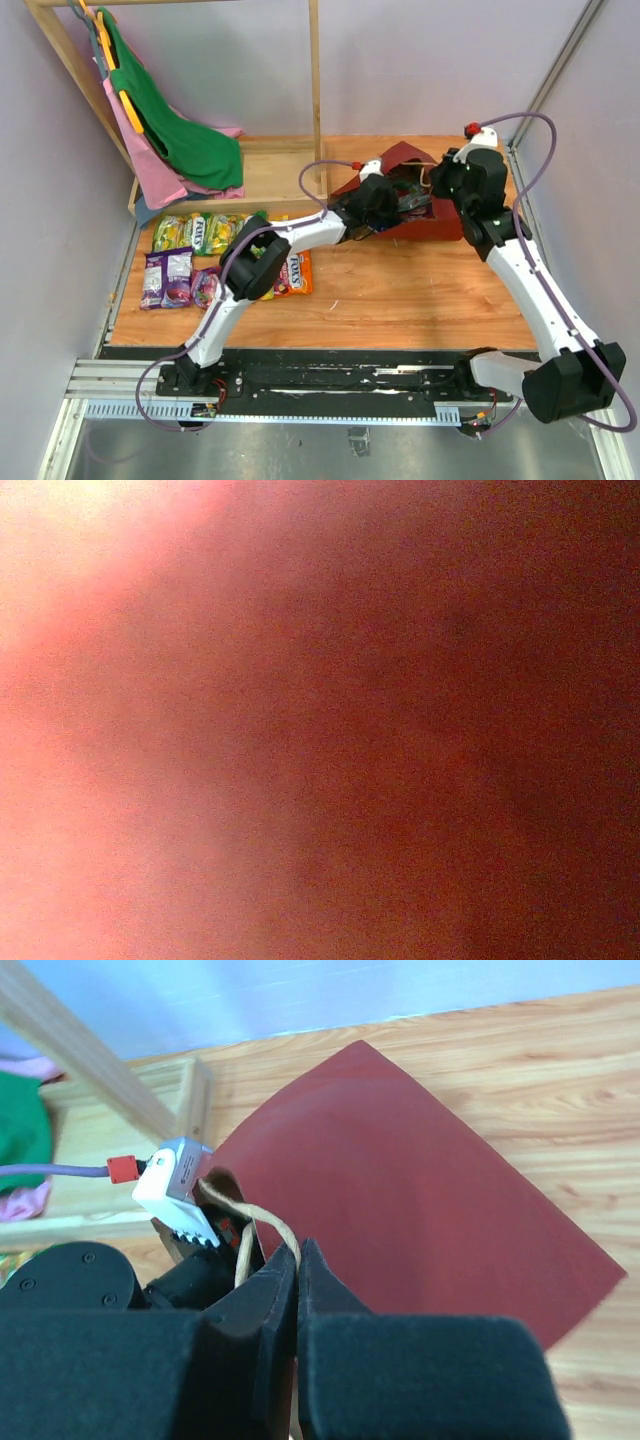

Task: Take the snacks out of the paper bag
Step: Take out the snack from the paper bag.

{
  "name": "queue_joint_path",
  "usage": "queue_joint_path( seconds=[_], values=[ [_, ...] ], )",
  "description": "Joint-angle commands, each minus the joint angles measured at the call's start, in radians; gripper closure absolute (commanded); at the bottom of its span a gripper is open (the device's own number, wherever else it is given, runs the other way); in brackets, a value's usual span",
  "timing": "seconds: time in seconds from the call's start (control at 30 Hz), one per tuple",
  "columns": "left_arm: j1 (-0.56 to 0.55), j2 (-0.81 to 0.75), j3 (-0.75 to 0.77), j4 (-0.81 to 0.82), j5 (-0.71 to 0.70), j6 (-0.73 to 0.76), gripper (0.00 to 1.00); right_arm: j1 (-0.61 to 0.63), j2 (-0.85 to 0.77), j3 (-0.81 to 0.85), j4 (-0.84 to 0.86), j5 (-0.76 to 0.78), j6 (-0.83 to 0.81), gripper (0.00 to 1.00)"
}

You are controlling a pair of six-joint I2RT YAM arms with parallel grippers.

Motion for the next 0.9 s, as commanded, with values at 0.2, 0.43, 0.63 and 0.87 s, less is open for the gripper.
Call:
queue_joint_path(
  seconds=[0.2,0.43,0.63,0.87],
  values=[
    [-0.035,0.299,0.419,-0.057,0.229,0.042,1.0,-0.102,-0.161,-0.078,0.014,0.231,0.05,0.99],
    [-0.104,0.316,0.498,-0.031,0.261,-0.008,0.99,-0.198,-0.115,-0.04,-0.002,0.038,-0.013,0.99],
    [-0.102,0.099,0.292,0.027,0.258,0.026,0.99,-0.232,-0.079,-0.035,-0.025,-0.032,0.026,0.99],
    [-0.054,-0.224,0.006,0.076,0.307,0.072,0.99,-0.232,-0.07,-0.042,-0.013,-0.04,0.054,0.99]
  ],
)
